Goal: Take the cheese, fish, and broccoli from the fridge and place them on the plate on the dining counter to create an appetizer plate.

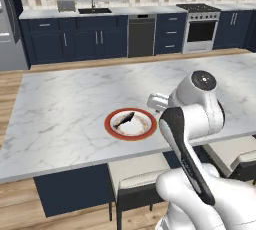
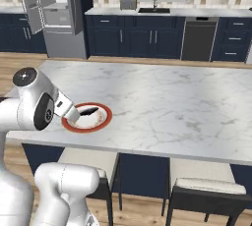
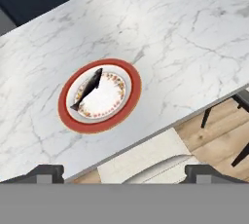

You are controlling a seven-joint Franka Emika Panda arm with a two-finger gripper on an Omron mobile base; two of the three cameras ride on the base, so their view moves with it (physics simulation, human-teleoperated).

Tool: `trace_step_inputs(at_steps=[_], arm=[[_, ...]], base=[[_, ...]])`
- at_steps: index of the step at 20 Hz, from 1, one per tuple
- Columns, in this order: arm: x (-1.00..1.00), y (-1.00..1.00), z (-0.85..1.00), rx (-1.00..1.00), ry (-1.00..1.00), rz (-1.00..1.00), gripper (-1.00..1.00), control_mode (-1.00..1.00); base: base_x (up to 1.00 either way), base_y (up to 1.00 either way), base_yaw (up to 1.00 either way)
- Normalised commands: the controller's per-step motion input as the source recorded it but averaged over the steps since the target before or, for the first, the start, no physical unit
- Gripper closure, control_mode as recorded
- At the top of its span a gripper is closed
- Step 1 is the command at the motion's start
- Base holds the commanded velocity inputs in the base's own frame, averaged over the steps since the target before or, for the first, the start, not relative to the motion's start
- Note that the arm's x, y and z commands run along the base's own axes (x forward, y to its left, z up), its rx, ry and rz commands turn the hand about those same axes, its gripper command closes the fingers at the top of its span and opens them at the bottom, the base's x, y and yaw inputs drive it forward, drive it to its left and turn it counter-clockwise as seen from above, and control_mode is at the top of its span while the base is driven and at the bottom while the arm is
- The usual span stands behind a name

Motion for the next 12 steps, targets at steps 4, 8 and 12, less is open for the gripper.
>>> trace_step_inputs(at_steps=[4,8,12], arm=[[-1.00,0.00,1.00,0.00,0.12,0.13,-1.00,-1.00],[-1.00,0.00,0.89,0.00,0.13,0.09,-1.00,-1.00],[-0.62,0.00,0.40,-0.09,0.12,0.02,-1.00,-1.00]], base=[[0.00,0.00,0.00],[0.00,0.00,0.00],[0.00,0.00,0.00]])
